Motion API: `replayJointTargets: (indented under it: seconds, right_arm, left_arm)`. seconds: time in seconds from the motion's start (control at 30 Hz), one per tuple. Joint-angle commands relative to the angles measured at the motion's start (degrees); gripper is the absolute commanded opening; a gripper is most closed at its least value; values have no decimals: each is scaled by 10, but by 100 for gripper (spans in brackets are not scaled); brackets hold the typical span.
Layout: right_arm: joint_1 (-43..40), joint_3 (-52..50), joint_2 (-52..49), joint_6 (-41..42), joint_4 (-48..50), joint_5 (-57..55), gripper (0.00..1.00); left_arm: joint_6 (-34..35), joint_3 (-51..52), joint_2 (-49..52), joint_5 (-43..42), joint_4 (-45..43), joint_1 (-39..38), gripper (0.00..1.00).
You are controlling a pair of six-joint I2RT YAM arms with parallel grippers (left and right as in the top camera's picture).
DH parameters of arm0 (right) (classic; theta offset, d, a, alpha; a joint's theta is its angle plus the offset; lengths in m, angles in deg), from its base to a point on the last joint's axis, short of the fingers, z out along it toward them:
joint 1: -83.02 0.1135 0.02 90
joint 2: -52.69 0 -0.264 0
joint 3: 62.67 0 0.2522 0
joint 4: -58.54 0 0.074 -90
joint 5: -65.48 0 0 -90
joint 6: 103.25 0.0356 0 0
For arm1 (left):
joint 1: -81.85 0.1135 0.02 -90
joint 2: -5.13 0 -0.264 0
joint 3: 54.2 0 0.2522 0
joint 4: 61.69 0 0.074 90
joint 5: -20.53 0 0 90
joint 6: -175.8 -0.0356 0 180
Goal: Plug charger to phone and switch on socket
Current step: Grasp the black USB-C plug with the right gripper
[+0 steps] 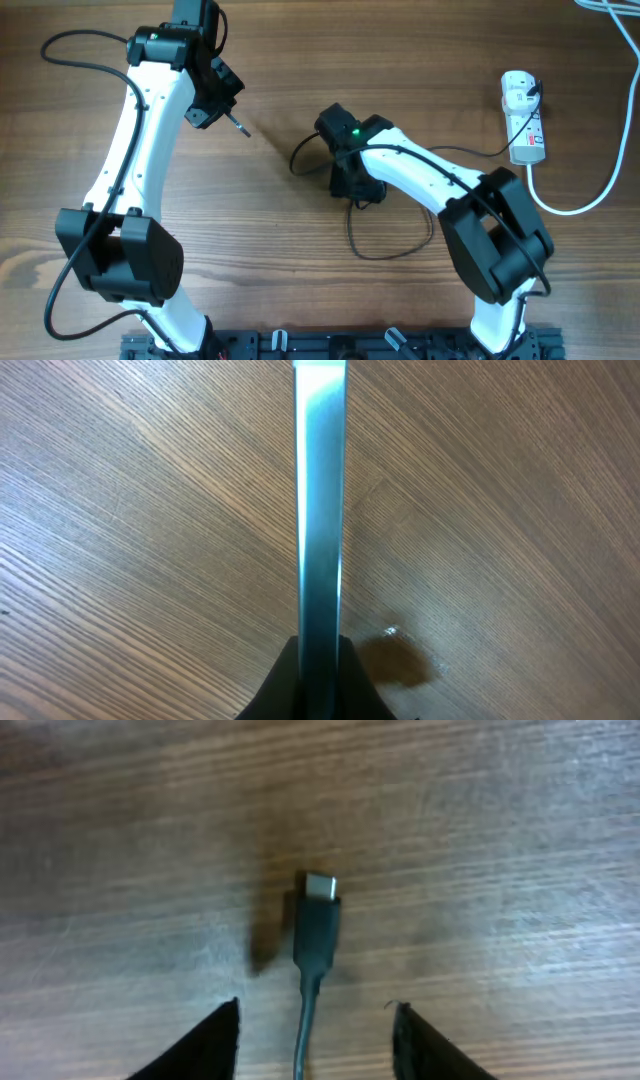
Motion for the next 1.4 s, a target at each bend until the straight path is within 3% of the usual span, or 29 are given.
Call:
replayJointTargets:
  seconds: [0.0,0.53,1.37]
  right_arm:
    - [-7,-1,-6,28,8,-5,45]
    - [-6,-7,-6,57,4,-5,31]
    - [-5,-32,-15,69,37,-1,29]
  left_arm:
    - [-9,-2,-17,14,1,-2,4]
    - [-9,-2,-16,14,1,-2,4]
    - [-9,-2,-16,14,1,-2,4]
